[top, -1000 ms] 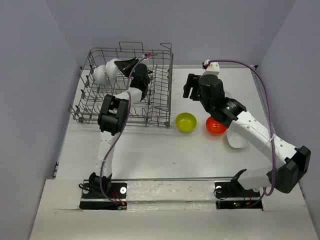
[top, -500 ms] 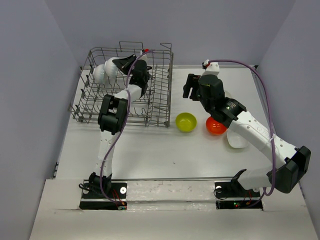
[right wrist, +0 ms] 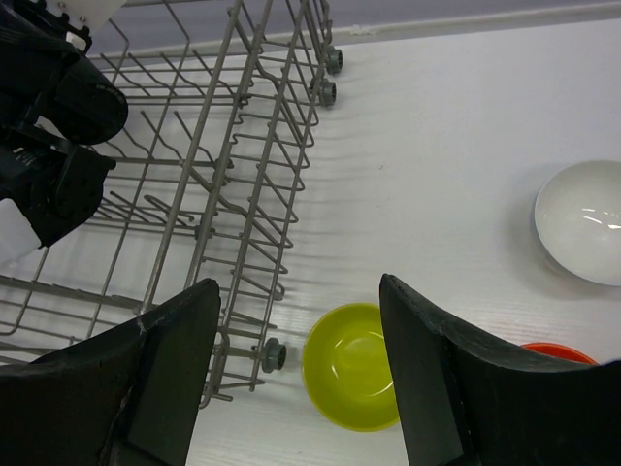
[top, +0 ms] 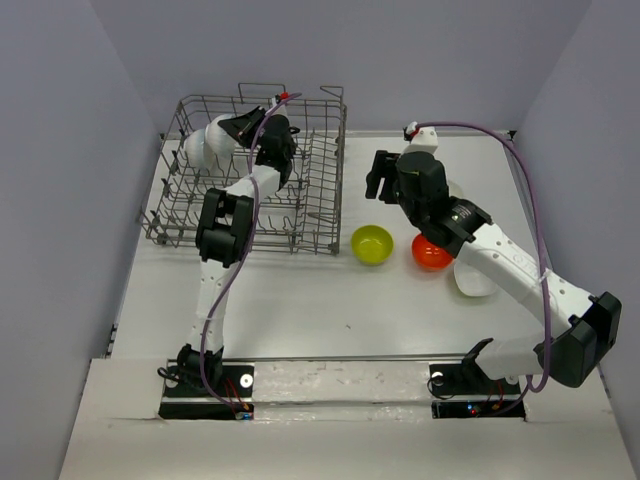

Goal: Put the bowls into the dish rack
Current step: Insert the bowl into the dish rack.

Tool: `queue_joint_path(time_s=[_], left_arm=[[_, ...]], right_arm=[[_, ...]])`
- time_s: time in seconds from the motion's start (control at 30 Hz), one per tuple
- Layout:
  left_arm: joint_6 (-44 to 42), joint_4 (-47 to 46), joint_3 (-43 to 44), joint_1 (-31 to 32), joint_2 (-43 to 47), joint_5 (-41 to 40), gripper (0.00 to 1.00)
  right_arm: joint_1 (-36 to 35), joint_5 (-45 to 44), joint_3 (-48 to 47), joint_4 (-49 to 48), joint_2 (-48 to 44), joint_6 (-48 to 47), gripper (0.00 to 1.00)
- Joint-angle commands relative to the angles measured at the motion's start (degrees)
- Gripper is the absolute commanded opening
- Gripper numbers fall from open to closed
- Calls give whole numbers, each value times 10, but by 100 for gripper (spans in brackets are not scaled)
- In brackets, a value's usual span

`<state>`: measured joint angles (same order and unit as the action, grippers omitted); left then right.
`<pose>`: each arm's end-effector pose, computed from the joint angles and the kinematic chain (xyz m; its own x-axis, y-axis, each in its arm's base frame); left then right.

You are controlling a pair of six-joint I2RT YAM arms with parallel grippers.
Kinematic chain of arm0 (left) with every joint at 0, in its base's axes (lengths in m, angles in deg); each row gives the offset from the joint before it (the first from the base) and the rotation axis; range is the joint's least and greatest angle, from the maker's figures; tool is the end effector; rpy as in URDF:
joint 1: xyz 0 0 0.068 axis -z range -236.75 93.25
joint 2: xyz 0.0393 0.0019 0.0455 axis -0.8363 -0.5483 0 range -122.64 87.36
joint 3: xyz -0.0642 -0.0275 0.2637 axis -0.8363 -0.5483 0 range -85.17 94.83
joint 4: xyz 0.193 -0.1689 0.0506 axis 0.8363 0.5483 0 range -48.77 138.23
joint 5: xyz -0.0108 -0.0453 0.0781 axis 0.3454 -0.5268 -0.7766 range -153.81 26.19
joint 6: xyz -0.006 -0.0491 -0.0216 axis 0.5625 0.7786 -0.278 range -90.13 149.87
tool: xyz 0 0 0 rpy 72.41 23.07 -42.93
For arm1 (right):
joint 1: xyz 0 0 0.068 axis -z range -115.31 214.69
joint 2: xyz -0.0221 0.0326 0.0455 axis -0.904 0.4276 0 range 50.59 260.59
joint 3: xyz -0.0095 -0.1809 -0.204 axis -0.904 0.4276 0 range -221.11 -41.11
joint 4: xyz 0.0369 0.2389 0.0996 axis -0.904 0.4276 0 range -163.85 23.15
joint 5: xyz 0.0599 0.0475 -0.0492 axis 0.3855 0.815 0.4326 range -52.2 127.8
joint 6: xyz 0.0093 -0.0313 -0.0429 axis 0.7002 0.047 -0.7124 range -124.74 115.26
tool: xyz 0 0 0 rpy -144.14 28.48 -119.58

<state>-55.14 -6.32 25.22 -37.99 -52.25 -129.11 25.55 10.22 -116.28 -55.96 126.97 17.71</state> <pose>0.5297 -0.1457 0.2453 -0.6536 0.6617 -0.3672 -0.3561 0.1593 0.9208 0.2460 0.1791 0.3905 -0.3186 0.1773 -0.9312 -0.1064 0.9695 0.2210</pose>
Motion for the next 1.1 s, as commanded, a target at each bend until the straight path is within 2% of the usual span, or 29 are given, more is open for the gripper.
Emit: queue_joint_path(time_s=[0.0, 0.23, 0.5, 0.9, 1.07], left_arm=[[-4, -12, 34, 5, 0, -37, 0], [-9, -23, 40, 0, 14, -46, 0], [-100, -123, 25, 0, 19, -47, 0], [-130, -123, 33, 3, 14, -58, 0], [-139, -96, 54, 3, 5, -54, 0]], right_arm=[[-7, -1, 11, -28, -20, 1, 73], [-7, 2, 6, -28, -21, 1, 73], [-7, 9, 6, -28, -25, 4, 72], [-7, 39, 11, -23, -32, 15, 73], [-7, 52, 4, -17, -31, 17, 72]])
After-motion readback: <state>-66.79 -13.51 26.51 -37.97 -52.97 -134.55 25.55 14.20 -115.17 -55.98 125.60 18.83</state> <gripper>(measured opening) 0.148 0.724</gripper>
